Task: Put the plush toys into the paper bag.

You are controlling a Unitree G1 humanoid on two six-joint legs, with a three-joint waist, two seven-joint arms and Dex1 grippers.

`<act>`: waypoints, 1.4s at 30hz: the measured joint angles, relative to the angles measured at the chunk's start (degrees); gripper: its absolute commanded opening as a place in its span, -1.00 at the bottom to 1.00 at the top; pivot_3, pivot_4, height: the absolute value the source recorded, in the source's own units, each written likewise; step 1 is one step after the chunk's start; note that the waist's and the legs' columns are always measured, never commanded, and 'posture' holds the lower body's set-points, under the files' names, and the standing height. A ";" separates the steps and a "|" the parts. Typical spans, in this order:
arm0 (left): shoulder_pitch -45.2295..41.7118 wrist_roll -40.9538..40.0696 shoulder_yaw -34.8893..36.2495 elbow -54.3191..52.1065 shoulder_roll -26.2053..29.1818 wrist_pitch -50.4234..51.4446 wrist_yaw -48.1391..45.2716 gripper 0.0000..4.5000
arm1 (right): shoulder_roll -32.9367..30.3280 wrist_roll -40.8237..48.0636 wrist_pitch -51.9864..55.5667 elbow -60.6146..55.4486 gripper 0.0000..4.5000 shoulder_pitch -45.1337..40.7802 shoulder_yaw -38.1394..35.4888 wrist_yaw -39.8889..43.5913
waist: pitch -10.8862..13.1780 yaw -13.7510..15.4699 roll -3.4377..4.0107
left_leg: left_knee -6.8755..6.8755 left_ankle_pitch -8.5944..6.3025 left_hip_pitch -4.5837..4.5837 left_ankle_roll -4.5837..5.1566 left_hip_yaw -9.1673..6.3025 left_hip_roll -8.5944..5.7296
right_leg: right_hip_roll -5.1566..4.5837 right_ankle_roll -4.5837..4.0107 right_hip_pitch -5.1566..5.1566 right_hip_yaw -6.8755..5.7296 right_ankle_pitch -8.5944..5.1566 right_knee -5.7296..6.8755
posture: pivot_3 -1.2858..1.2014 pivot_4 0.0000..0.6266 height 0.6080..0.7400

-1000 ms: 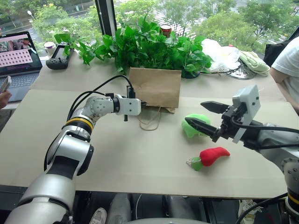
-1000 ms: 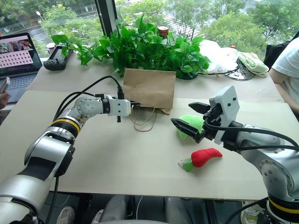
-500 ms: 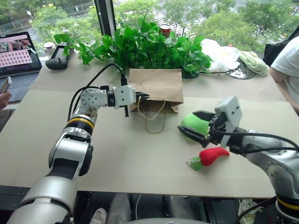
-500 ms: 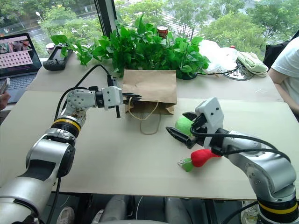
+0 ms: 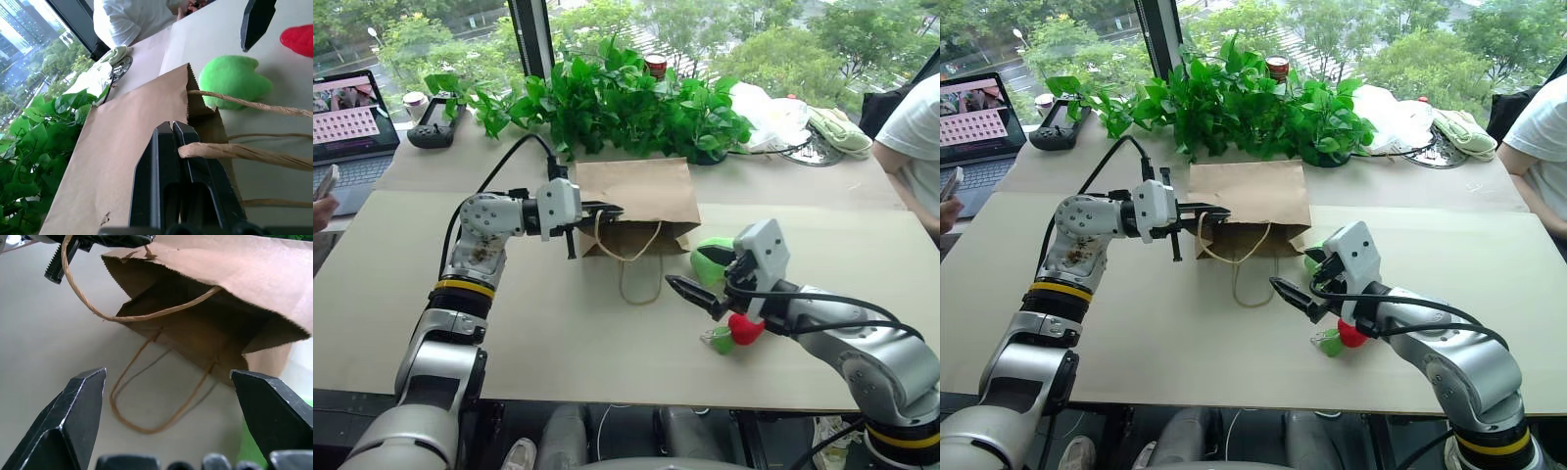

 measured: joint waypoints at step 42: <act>-1.76 -6.30 5.49 -7.32 -0.87 18.74 7.21 -1.00 | 24.04 -30.37 -7.57 37.13 -0.98 -14.65 12.62 -8.32 | -0.07 -0.14 0.12 | -0.04 0.01 -0.05 0.00 -0.02 -0.02 | 0.02 0.00 -0.06 0.02 0.00 0.02 | 0.03 -0.52 1.00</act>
